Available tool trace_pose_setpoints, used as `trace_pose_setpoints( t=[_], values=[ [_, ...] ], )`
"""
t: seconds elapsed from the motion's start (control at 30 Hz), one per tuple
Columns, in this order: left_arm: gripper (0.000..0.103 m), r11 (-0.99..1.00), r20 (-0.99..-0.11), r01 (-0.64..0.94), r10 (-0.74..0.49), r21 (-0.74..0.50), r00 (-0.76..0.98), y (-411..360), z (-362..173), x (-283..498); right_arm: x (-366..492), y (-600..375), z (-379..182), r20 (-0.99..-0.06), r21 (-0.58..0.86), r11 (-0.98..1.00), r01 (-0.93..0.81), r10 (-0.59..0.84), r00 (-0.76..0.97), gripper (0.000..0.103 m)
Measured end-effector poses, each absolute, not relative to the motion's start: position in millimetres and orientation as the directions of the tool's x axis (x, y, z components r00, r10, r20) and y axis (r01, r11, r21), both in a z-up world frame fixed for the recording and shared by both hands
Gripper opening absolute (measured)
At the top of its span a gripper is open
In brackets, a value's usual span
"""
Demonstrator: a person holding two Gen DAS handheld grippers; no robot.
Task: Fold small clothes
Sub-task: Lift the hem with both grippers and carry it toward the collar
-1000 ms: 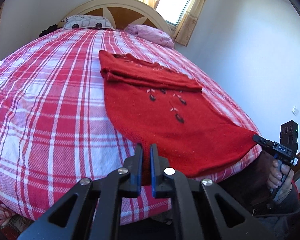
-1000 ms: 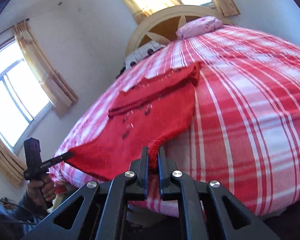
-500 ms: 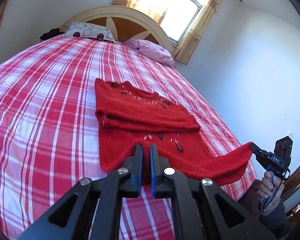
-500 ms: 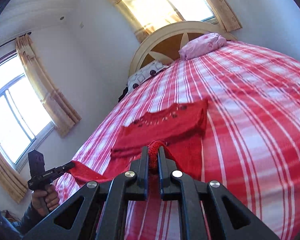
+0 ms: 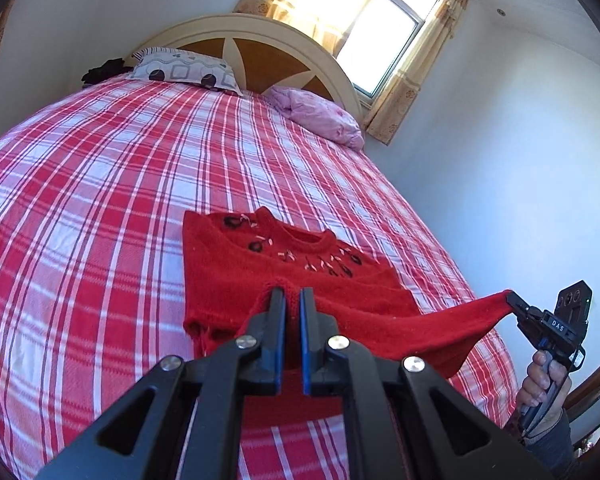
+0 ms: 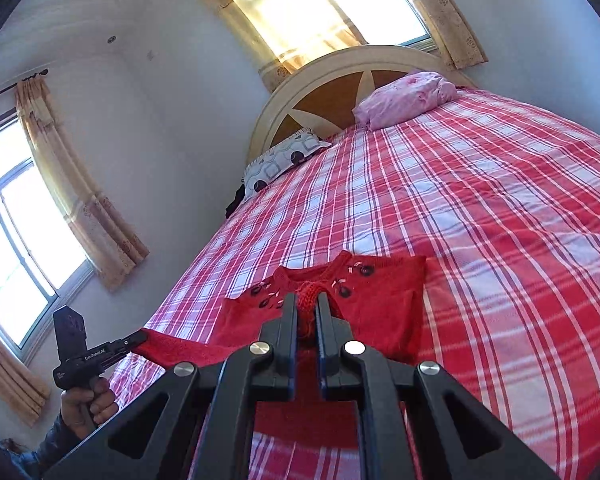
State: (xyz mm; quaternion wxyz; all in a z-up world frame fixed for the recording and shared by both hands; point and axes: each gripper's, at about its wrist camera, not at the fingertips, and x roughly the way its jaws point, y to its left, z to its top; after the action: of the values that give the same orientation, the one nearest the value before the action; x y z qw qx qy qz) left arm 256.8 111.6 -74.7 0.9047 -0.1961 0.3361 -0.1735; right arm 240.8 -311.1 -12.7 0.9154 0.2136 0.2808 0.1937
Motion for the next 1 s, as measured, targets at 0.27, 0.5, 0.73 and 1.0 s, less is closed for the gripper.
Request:
trace_pose_setpoints(
  t=[0.27, 0.5, 0.73, 1.0],
  values=[
    [0.006, 0.879, -0.561, 0.163, -0.418, -0.448, 0.714, 112.8, -73.6, 313.4, 309.2, -308.1, -18.0, -0.471, 0.48, 0.854, -0.201, 0.444, 0.763, 0.007],
    [0.006, 0.898, -0.607, 0.121, -0.38, -0.423, 0.698, 116.1, -90.2, 373.1, 376.9, -305.0, -44.1, -0.532, 0.476, 0.867, -0.15, 0.419, 0.736, 0.007],
    [0.006, 0.911, -0.679, 0.084, -0.36, -0.404, 0.639, 109.4, -131.1, 424.2, 432.3, -304.9, -87.7, -0.605, 0.49, 0.868, -0.083, 0.407, 0.684, 0.007],
    [0.006, 0.915, -0.718, 0.047, -0.346, -0.401, 0.603, 109.6, -157.2, 455.0, 484.5, -310.5, -123.4, -0.674, 0.492, 0.87, -0.006, 0.386, 0.63, 0.007]
  ],
)
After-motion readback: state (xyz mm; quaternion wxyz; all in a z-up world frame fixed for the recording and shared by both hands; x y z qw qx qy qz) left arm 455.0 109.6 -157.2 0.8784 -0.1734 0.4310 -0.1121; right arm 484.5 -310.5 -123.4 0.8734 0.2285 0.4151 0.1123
